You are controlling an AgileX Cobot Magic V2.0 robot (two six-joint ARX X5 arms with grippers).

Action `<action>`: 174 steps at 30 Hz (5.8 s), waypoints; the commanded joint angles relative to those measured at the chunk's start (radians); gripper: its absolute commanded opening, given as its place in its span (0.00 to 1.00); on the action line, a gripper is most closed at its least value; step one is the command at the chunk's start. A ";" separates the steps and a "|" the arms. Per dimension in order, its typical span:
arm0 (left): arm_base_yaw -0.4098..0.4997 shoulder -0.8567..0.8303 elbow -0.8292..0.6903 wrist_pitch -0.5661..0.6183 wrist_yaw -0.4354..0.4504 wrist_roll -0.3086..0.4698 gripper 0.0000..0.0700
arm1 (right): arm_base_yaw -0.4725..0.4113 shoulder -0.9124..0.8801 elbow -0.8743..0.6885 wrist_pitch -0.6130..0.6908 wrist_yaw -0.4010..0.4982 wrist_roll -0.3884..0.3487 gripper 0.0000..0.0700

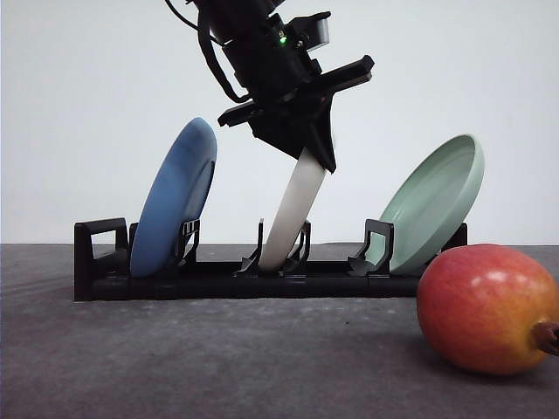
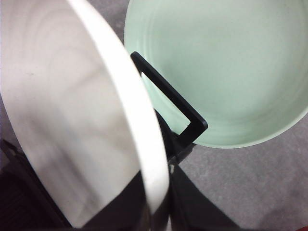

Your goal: Place pomegranate in white plate

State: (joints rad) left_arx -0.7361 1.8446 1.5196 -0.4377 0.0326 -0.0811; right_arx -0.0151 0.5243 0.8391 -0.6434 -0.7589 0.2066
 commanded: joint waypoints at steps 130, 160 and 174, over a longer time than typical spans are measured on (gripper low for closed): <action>-0.646 -1.247 -0.468 -0.474 -0.326 -0.305 0.84 | 0.469 0.771 0.011 -0.093 0.450 -0.109 1.00; -0.646 -1.467 -0.689 -0.455 -0.443 -0.377 0.84 | 0.562 1.006 0.207 -0.248 0.477 -0.011 0.59; -0.646 -1.467 -0.689 -0.452 -0.462 -0.373 0.84 | 0.816 1.132 0.386 -0.112 0.442 0.085 0.59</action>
State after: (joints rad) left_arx -1.3682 0.3740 0.8223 -0.8956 -0.4232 -0.4637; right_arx 0.7848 1.6344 1.2026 -0.7692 -0.3116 0.2710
